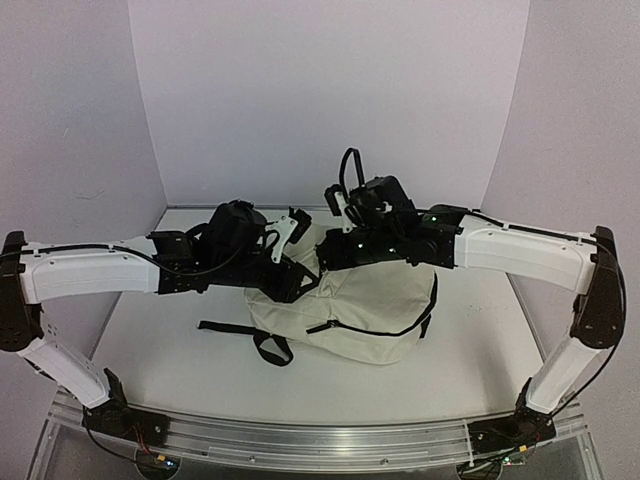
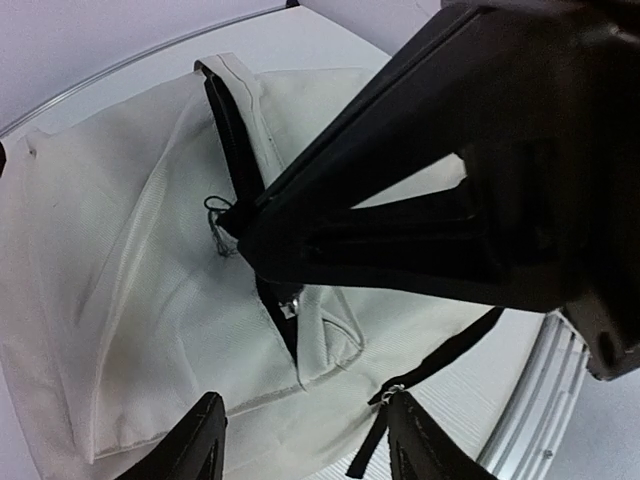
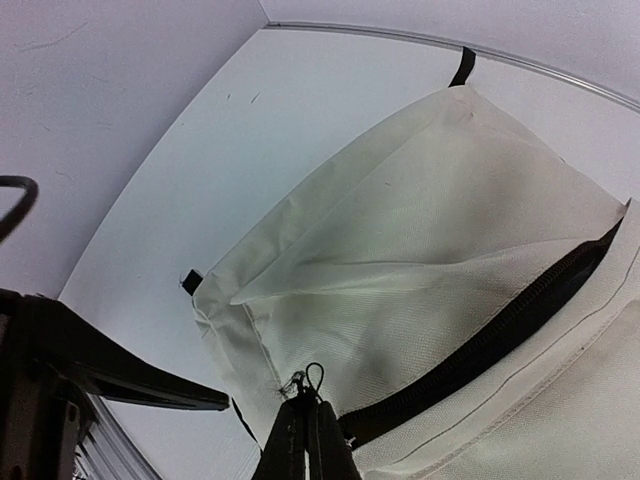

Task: Pack the student bag
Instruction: Zip the student bag at the center of the board.

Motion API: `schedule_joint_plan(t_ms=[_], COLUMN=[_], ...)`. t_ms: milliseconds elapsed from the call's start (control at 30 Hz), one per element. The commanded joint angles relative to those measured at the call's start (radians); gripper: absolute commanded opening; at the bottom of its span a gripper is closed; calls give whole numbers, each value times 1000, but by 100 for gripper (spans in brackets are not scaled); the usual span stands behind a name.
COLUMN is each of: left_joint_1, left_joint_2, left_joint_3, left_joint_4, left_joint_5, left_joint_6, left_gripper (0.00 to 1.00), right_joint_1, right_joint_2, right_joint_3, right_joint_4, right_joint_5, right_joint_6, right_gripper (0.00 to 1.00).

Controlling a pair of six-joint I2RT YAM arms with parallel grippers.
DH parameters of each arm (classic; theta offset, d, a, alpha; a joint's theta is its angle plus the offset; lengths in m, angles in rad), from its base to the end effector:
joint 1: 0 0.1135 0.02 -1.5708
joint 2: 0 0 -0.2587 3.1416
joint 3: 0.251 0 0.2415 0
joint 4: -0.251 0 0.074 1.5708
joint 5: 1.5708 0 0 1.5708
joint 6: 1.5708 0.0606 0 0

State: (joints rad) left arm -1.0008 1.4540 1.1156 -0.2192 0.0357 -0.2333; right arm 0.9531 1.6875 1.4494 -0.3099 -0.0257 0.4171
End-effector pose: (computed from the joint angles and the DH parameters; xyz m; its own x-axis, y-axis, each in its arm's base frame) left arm 0.1841 -0.2913 0.2782 -0.4761 0.3146 -0.8212 0.7685 0.6029 -0.2145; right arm 0.2341 0.3323 0.3034 -0.6112 -0.1610 -0.7750 -0.6344 0.6850 0.3580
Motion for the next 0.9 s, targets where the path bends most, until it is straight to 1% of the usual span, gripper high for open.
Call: schedule_joint_plan(t_ms=[0,33,167,500,567,633,833,867], left_joint_1=[-5,-7,-19,-37,-41,-46,-63,-64], left_joint_2=[16,23,61,121,131,138,159,158], left_joint_3=[-28,-32,-32,-35,-44,-43,-44,-46], left_joint_4=[106,128,168,237,262,266,263,266], left_joint_5=[-110,-127,-145,-176,-197,-207,-254,-257], left_joint_6=[85,94,117,161,169,176,196,196], left_gripper=[53,50,49,39,32,28,17,17], right_joint_1=[-5,-5,-5,-4,-4,-4,-5,-5], right_joint_2=[-90,-96,-103,-116,-117,-117,-121,-121], right_joint_3=[13,7,-6,-19,-21,-23,-29,-30], right_joint_4=[161,162,164,172,172,172,178,178], right_joint_5=[-9,-5,4,21,21,22,26,26], right_joint_6=[22,26,34,44,47,50,55,56], right_gripper=[0,0,0,0,0,0,0,0])
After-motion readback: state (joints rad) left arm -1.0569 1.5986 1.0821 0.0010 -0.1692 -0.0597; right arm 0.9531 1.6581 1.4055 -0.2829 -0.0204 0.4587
